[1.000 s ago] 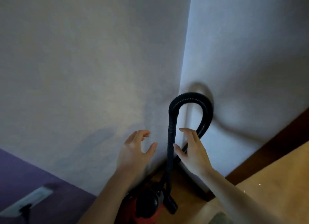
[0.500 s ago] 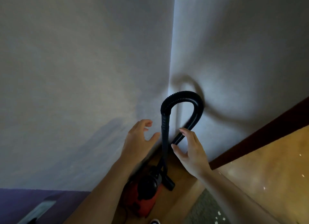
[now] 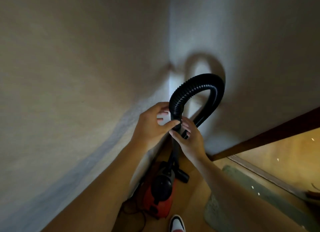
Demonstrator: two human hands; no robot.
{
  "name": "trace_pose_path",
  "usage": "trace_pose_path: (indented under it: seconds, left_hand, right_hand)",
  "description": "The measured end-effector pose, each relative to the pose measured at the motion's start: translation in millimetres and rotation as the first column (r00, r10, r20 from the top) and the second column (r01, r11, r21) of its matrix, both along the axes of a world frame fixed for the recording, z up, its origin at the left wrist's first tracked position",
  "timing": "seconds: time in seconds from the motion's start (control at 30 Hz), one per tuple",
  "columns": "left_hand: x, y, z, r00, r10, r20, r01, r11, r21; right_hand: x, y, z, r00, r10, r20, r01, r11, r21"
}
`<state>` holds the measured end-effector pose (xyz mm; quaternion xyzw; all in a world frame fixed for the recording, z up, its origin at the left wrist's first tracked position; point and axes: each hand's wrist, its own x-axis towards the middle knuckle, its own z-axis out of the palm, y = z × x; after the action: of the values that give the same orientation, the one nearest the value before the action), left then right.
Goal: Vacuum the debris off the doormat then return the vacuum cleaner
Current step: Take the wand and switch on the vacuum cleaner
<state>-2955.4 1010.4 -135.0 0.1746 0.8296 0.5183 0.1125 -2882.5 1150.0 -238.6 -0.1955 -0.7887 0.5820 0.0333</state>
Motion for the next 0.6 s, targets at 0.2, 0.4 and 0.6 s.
trace_pose_path:
  seconds: [0.2,0.4,0.6]
  left_hand:
    - [-17,19,-9,0.991,-0.123,0.05,0.121,0.992,0.044]
    - [-17,27,-3,0.992,-0.127,-0.026,0.128,0.991,0.035]
    - [5,37,16,0.997,-0.069,-0.024,0.07,0.997,0.04]
  right_hand:
    - [-13,0,-24,1.0,0.0,0.02,0.003,0.991,-0.134]
    - [-6,12,-22,0.999,0.041,-0.014,-0.043,0.981,-0.19]
    - [11,27,-3,0.995,0.101,-0.005,-0.1,0.983,-0.155]
